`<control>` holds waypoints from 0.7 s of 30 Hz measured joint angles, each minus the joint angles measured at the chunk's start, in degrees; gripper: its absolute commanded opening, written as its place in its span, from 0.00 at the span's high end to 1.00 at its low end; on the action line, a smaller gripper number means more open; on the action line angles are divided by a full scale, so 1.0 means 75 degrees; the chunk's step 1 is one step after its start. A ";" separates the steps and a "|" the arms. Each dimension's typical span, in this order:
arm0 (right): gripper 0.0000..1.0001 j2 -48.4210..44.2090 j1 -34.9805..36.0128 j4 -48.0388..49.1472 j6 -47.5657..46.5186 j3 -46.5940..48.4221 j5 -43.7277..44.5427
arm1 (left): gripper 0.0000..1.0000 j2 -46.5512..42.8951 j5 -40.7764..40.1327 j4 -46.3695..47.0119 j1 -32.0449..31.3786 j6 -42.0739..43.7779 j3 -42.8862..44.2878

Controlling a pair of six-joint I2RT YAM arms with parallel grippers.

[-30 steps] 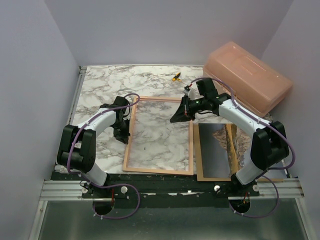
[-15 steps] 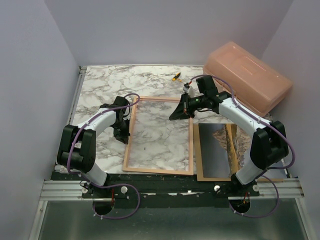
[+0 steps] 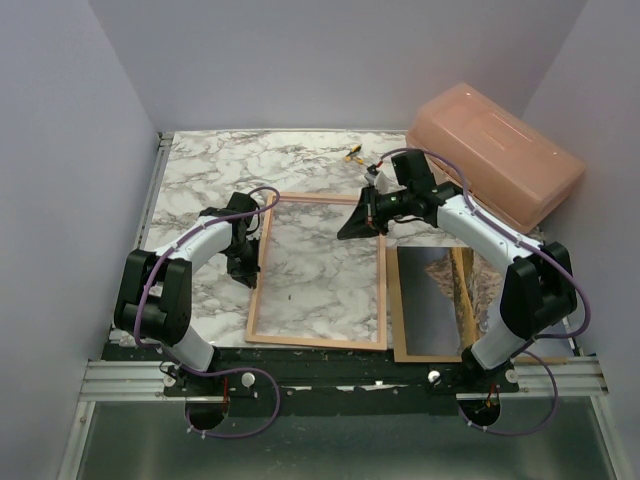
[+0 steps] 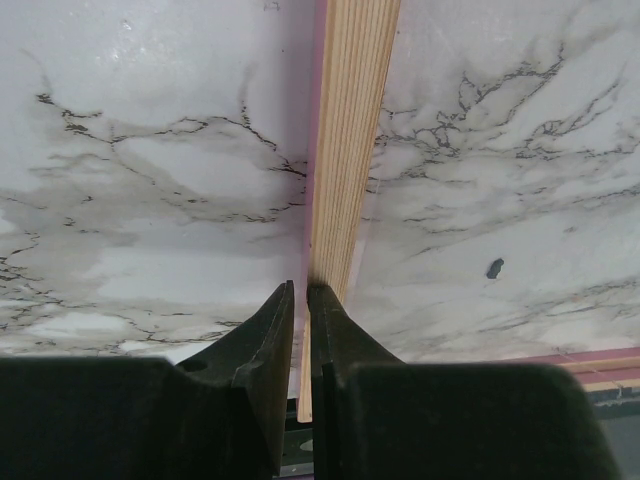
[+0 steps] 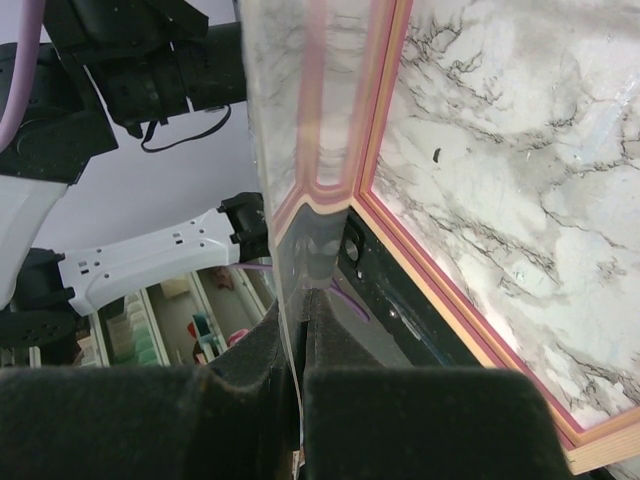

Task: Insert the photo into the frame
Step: Place the photo frame item in the photo frame.

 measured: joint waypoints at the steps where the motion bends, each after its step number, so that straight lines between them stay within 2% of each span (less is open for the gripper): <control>1: 1.00 0.0000 0.0003 0.0003 0.0003 0.0000 0.0000 | 0.86 0.0000 0.0000 0.0000 0.0000 0.0003 0.0000; 21: 1.00 -0.0006 0.0125 0.0114 0.0114 -0.0055 0.0201 | 0.86 0.0003 0.0003 0.0000 -0.0003 0.0003 0.0003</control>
